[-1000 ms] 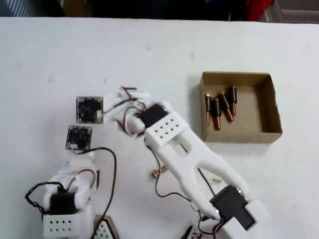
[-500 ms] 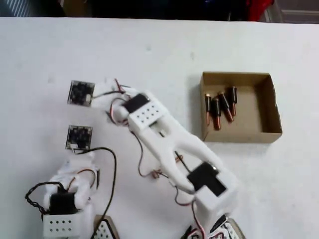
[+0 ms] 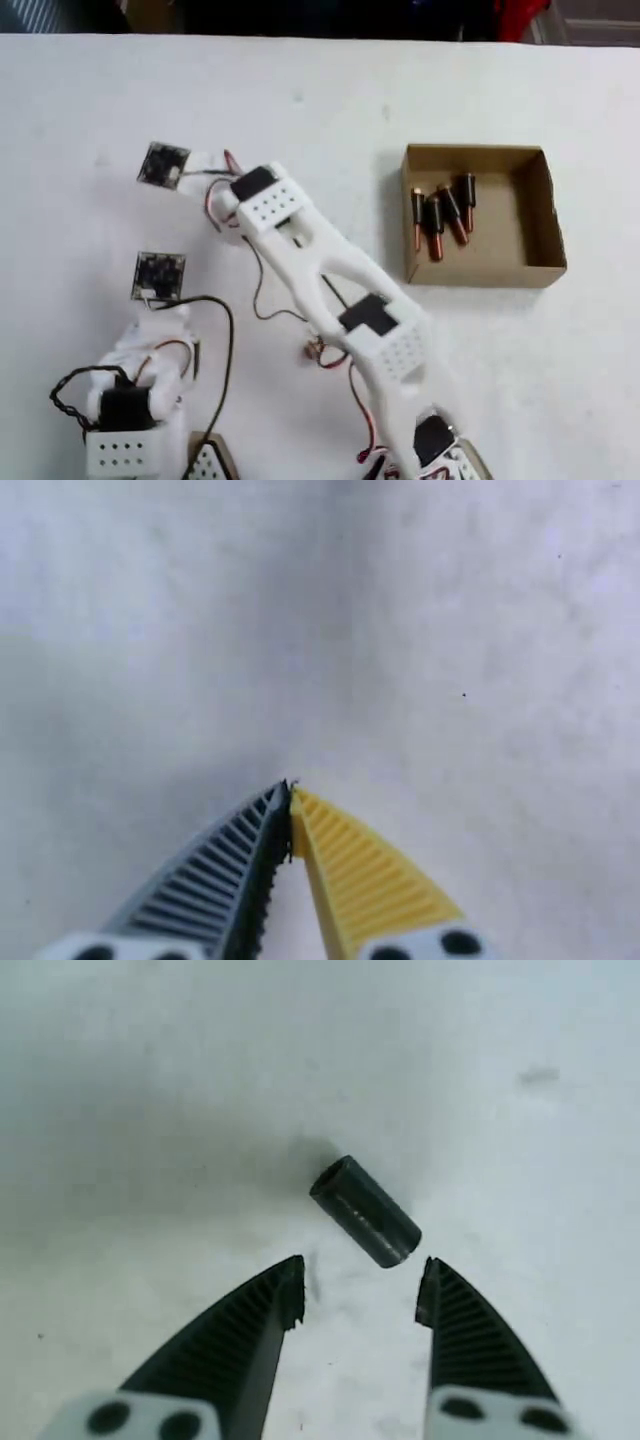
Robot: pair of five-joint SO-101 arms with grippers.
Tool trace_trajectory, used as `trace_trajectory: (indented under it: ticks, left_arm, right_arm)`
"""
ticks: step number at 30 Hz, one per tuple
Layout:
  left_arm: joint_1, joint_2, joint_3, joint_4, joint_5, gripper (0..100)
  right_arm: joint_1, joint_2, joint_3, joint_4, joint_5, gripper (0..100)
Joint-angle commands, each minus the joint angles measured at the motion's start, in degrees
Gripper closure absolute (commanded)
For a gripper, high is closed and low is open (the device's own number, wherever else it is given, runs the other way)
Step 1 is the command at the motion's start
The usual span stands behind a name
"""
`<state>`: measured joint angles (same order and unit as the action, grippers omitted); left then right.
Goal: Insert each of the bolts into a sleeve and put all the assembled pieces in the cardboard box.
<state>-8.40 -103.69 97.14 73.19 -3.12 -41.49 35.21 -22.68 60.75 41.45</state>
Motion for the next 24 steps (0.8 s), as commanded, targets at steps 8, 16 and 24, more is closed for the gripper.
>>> trace_trajectory:
  ticks: [8, 16, 24]
  left_arm:
    - [0.4, -0.6, -0.2, 0.4, -0.6, 97]
    - [0.4, -0.6, -0.2, 0.4, -0.6, 97]
    - [0.4, -0.6, -0.2, 0.4, -0.6, 97]
  right_arm:
    - [1.4, 8.0, -12.2, 2.6, 9.7, 83.0]
    - [0.5, 11.4, -12.6, 2.4, 12.0, 83.2]
    - [0.8, 13.7, -12.6, 2.4, 12.3, 97.1]
